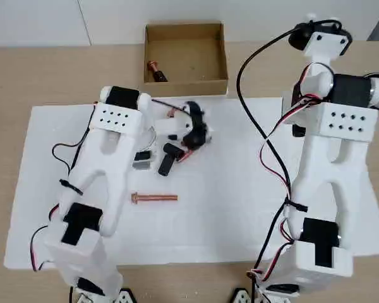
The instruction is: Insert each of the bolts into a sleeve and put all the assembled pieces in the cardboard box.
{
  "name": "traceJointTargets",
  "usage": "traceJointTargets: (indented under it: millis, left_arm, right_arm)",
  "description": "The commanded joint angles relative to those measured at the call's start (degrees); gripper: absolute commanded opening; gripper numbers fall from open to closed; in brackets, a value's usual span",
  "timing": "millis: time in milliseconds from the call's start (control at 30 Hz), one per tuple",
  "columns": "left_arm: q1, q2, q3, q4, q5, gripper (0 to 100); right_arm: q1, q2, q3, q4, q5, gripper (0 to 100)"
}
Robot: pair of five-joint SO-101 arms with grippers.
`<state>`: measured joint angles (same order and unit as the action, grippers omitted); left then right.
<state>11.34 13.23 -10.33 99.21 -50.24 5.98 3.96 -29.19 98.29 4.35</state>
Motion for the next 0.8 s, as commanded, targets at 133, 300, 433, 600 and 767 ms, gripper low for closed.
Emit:
traceJointTargets:
  millis: [133,300,433,600,767]
  left_arm:
    - [5.63,-8.97,-1.36,1.23,79.21,9]
    - [7.74,-12.04,8.4,1.14,95.65,10]
    - [9.05,-12.13,13.58,1.14,102.68,11]
    - [6.86,-12.13,16.13,-0.44,111.74,14]
    - [3.6,-12.04,22.2,-6.24,115.16,14]
  right_arm:
    - [-1.45,-1.19,-0.18,-0.04,-0.7,0.4]
    - [-2.33,-1.45,-0.18,0.04,-0.7,0.4]
    - [-2.15,-1.54,-0.18,0.22,-0.62,0.4]
    - [-2.42,-1.54,-0.18,0.31,-0.62,0.4]
    - [-2.42,-1.63,-0.09,0.48,-0.62,0.4]
